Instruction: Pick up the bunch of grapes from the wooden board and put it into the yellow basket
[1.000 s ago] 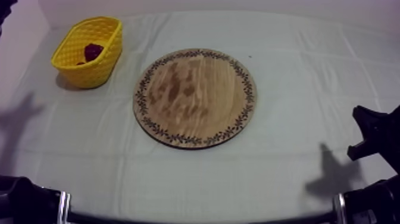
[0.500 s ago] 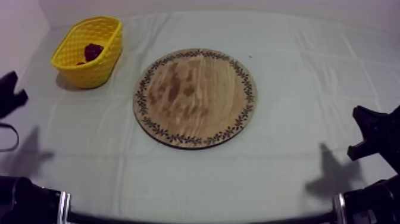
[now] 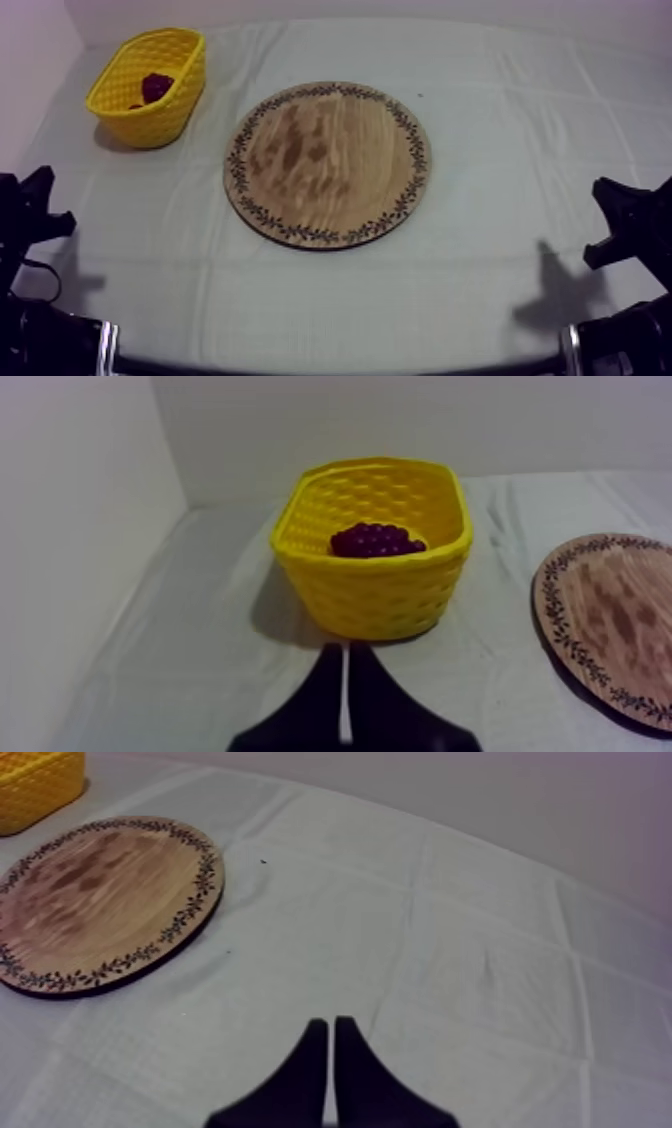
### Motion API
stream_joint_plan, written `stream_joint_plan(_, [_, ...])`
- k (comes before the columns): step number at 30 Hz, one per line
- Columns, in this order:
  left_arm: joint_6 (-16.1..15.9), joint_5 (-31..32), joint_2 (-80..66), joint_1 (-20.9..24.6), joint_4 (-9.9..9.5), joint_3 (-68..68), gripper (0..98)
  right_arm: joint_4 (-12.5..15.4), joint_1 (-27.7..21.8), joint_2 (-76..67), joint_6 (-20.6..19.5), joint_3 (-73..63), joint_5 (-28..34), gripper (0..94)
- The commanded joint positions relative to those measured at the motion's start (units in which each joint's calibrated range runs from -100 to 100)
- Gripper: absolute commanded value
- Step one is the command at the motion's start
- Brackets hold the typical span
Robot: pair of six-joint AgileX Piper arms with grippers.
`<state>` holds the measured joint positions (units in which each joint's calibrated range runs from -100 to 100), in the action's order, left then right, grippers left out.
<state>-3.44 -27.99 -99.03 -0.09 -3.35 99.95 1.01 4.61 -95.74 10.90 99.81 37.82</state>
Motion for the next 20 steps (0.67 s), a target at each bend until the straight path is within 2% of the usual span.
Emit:
stream_joint_plan(1, [0.7, -0.6, -0.3, 0.2, 0.02, 0.0, 0.0, 0.0, 0.0, 0.0, 0.0, 0.0, 0.0, 0.4])
stream_joint_plan(20, [0.2, -3.3, -0.6, 0.8, 0.7, 0.0, 0.0, 0.0, 0.0, 0.0, 0.0, 0.0, 0.0, 0.4])
